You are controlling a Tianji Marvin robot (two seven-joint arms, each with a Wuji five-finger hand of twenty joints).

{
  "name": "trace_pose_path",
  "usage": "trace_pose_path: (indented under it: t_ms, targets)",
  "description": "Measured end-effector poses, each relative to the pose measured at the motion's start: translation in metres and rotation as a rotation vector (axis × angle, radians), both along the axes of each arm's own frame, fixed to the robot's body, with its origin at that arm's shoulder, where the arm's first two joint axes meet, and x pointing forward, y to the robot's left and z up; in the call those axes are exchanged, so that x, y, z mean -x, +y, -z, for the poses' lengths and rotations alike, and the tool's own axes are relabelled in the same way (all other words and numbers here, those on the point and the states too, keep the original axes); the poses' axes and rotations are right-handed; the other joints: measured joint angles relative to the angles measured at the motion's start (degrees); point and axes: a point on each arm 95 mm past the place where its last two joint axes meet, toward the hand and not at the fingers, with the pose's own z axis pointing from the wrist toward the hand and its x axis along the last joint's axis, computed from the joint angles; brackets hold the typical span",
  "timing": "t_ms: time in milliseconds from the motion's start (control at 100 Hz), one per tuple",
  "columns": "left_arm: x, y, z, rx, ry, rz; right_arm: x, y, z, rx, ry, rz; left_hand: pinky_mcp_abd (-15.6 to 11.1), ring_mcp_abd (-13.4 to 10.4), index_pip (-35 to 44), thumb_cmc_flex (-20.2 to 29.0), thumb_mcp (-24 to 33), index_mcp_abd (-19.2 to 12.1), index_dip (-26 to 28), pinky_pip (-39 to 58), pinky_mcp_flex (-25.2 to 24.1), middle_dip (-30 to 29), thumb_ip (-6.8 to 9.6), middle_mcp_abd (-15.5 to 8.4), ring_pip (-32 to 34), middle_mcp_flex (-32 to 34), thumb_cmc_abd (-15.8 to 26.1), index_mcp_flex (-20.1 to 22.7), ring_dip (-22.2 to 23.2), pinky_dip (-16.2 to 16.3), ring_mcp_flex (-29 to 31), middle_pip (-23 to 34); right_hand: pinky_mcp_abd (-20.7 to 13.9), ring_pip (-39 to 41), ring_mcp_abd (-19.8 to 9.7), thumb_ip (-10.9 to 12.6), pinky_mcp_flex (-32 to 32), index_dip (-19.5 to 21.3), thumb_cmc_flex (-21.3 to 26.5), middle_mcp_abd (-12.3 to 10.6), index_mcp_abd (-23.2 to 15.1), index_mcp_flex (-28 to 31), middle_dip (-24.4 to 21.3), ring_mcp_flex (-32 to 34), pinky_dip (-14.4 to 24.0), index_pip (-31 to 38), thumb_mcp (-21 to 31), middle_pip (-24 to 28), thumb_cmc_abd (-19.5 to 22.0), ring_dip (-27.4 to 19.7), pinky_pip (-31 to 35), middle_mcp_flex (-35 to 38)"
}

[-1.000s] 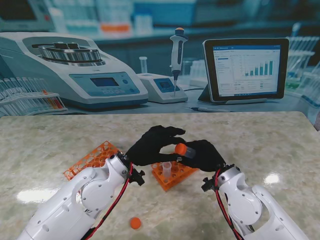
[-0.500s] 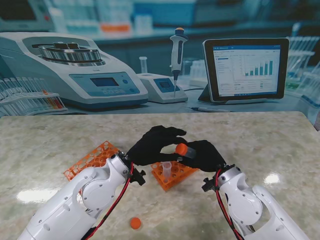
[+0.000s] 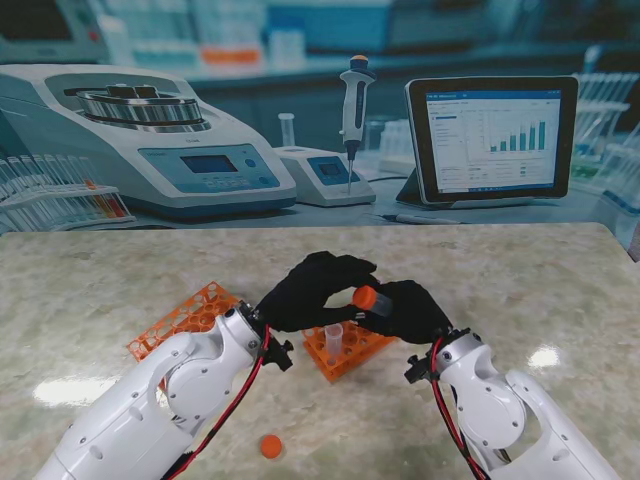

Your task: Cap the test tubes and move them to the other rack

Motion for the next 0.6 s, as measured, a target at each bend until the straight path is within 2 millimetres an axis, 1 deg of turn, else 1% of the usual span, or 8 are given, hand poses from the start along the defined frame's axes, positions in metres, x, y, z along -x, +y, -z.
trace_pose_path:
  t_ms: [160, 190, 200, 230, 270, 360, 450, 600]
  targets:
    - [0.0003, 0.0, -0.0002, -0.001, -0.002, 0.007, 0.0, 0.0002, 0.0, 0.001, 0.0, -0.001, 0.0, 0.0, 0.4, 0.82, 2.81, -0.06, 0.0, 0.0, 0.0, 0.0, -0.03, 0.0, 0.0, -0.01, -1.36, -0.63, 0.0, 0.0, 0.0, 0.0, 0.0, 0.0, 0.0, 0.0, -0.01, 0.01, 0.0, 0.0, -0.01, 0.0, 0.0, 0.0, 0.0, 0.02, 0.0, 0.0, 0.0, 0.0, -0.03, 0.0]
    - [0.0002, 0.0002, -0.0002, -0.002, -0.002, 0.009, 0.0, 0.0002, 0.0, 0.001, 0.0, -0.002, 0.0, 0.0, 0.54, 0.96, 3.88, -1.83, -0.01, 0.0, 0.0, 0.0, -0.13, 0.0, 0.0, -0.01, -1.71, -1.29, -0.34, 0.0, 0.0, 0.0, 0.0, 0.0, 0.0, 0.0, -0.01, 0.01, 0.0, 0.0, -0.01, 0.0, 0.0, 0.0, 0.0, 0.02, 0.0, 0.0, 0.0, 0.0, -0.03, 0.0]
    - [0.0002, 0.0002, -0.0002, -0.003, -0.002, 0.01, 0.0, 0.0002, 0.0, 0.002, 0.001, -0.002, 0.0, 0.0, 0.54, 0.96, 4.15, -3.08, -0.01, 0.0, 0.0, 0.0, -0.56, 0.0, 0.0, -0.01, -1.91, -1.51, -0.36, 0.0, 0.0, 0.0, 0.0, 0.0, 0.0, 0.0, -0.01, 0.01, 0.0, 0.0, -0.01, 0.0, 0.0, 0.0, 0.0, 0.02, 0.0, 0.0, 0.0, 0.0, -0.03, 0.0]
    - [0.0003, 0.0004, -0.0002, -0.006, -0.002, 0.012, 0.0001, 0.0003, 0.0001, 0.002, 0.001, -0.003, 0.0, 0.0, 0.56, 1.15, 5.25, -7.79, -0.04, 0.0, 0.0, 0.0, -0.6, 0.0, 0.03, -0.01, -2.28, -2.4, -0.4, 0.0, 0.01, -0.01, 0.0, 0.0, 0.0, 0.0, -0.01, 0.01, 0.0, 0.0, -0.01, 0.0, 0.0, 0.0, 0.0, 0.02, 0.0, 0.0, 0.0, 0.0, -0.03, 0.0]
    - [0.0005, 0.0005, -0.0003, -0.011, -0.003, 0.015, 0.0001, 0.0005, 0.0001, 0.003, 0.001, -0.004, 0.0, 0.0, 0.87, 1.63, 6.55, -12.49, -0.04, 0.0, 0.0, 0.0, -0.61, 0.0, 0.08, -0.01, -2.36, -2.86, -0.41, 0.0, 0.01, -0.01, 0.0, 0.0, 0.0, 0.0, -0.01, 0.01, 0.0, 0.0, -0.01, 0.0, 0.0, 0.0, 0.0, 0.02, 0.0, 0.0, 0.0, 0.0, -0.03, 0.0]
    - [0.0017, 0.0005, -0.0007, -0.023, -0.005, 0.022, 0.0001, 0.0007, -0.0002, 0.003, 0.001, -0.005, -0.01, 0.0, 4.31, 3.06, 9.91, -19.86, 0.27, 0.0, 0.0, 0.0, -0.61, 0.0, 0.13, -0.01, -2.36, -2.68, -0.42, 0.0, 0.01, -0.01, 0.0, 0.0, 0.0, 0.0, 0.01, 0.01, 0.0, 0.02, -0.01, 0.0, 0.0, 0.0, 0.0, 0.02, 0.0, 0.0, 0.0, 0.0, -0.03, 0.0]
    - [0.003, 0.0002, -0.0006, -0.029, -0.007, 0.029, 0.0, 0.0011, -0.0008, 0.002, 0.0, -0.005, -0.02, 0.0, 6.41, 4.37, 11.97, -22.8, 0.31, 0.0, 0.0, 0.0, -0.47, 0.0, 0.13, -0.01, -2.15, -1.65, -0.42, -0.01, 0.01, -0.02, 0.0, 0.0, 0.0, 0.0, 0.03, 0.01, 0.0, 0.02, -0.01, -0.01, 0.0, 0.0, 0.0, -0.01, 0.0, 0.0, 0.0, 0.0, -0.03, 0.0]
    - [0.004, 0.0007, -0.0014, -0.04, -0.008, 0.037, 0.0, 0.0017, -0.0015, 0.001, -0.001, -0.007, -0.02, 0.0, 6.81, 5.93, 13.92, -23.54, 0.32, 0.0, 0.0, 0.0, -0.43, -0.03, 0.13, -0.01, -2.03, -1.62, -0.44, -0.01, 0.01, -0.02, 0.0, 0.0, 0.0, 0.0, 0.03, 0.01, 0.0, 0.02, -0.01, -0.01, 0.0, 0.0, 0.0, -0.04, 0.0, 0.0, 0.0, 0.0, -0.03, 0.0]
